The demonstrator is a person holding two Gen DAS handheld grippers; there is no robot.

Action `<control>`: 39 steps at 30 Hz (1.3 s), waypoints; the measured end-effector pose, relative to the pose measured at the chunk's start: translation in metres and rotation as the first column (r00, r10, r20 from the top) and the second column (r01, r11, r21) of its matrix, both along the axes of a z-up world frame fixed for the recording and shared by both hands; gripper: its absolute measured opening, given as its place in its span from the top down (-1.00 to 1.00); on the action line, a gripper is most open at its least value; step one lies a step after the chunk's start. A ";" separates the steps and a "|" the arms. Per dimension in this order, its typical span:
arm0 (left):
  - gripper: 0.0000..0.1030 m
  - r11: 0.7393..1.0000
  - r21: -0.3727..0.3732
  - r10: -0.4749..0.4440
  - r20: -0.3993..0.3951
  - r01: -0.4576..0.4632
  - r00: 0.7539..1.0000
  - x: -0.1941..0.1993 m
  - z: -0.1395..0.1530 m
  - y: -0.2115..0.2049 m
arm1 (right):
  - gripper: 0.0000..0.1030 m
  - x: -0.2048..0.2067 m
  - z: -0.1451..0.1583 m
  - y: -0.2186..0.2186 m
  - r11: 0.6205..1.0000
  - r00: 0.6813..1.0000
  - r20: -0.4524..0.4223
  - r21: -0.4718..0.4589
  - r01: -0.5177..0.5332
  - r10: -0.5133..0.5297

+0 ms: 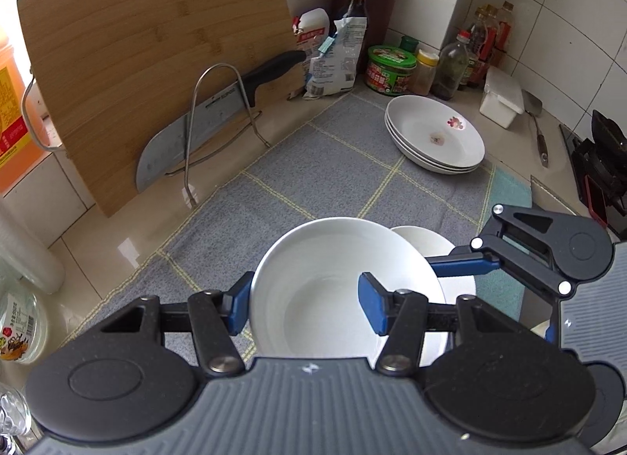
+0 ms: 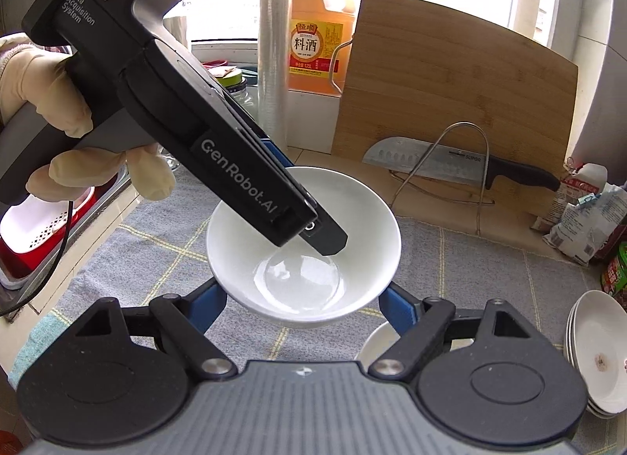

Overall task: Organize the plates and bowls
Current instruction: 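Lift the bowl with the left gripper and carry it toward the nested bowls, then lower the held bowl into the nested bowls and open the left gripper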

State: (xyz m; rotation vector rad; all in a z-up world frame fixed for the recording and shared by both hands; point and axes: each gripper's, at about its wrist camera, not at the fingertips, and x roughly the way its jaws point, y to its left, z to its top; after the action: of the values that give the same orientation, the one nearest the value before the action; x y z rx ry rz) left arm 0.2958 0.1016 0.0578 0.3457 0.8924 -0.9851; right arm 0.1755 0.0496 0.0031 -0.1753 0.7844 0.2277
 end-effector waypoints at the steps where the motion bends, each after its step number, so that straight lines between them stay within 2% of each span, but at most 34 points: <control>1: -0.06 1.000 -0.001 -0.013 0.001 0.013 1.000 0.000 0.001 -0.005 | -0.70 -0.001 0.001 -0.003 1.000 1.000 0.002 -0.002 0.011 -0.011; 10: -0.07 0.992 -0.010 -0.124 0.004 0.124 0.992 -0.006 0.001 -0.054 | -0.70 -0.016 0.004 -0.038 0.992 0.992 0.011 -0.016 0.125 -0.125; 17: -0.08 0.985 -0.009 -0.175 -0.007 0.175 0.985 -0.012 -0.004 -0.078 | -0.70 -0.028 0.003 -0.059 0.981 0.981 0.004 -0.024 0.193 -0.192; 32: -0.09 0.982 0.009 -0.189 -0.048 0.189 0.981 -0.017 -0.020 -0.089 | -0.70 -0.036 -0.007 -0.067 0.978 0.977 -0.029 -0.017 0.209 -0.209; 35: -0.18 0.981 0.006 -0.194 -0.060 0.194 0.979 -0.018 -0.025 -0.090 | -0.70 -0.037 -0.011 -0.069 0.978 0.977 -0.040 -0.012 0.208 -0.208; 39: -0.19 0.980 0.016 -0.198 -0.061 0.200 0.978 -0.021 -0.032 -0.090 | -0.70 -0.037 -0.019 -0.069 0.978 0.977 -0.055 -0.011 0.208 -0.208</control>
State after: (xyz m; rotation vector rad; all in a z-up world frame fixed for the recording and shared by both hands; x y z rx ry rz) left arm 0.2752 0.0113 0.0256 0.4332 0.9354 -1.1755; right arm 0.1386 -0.0197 -0.0158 -0.0911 0.8528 0.0325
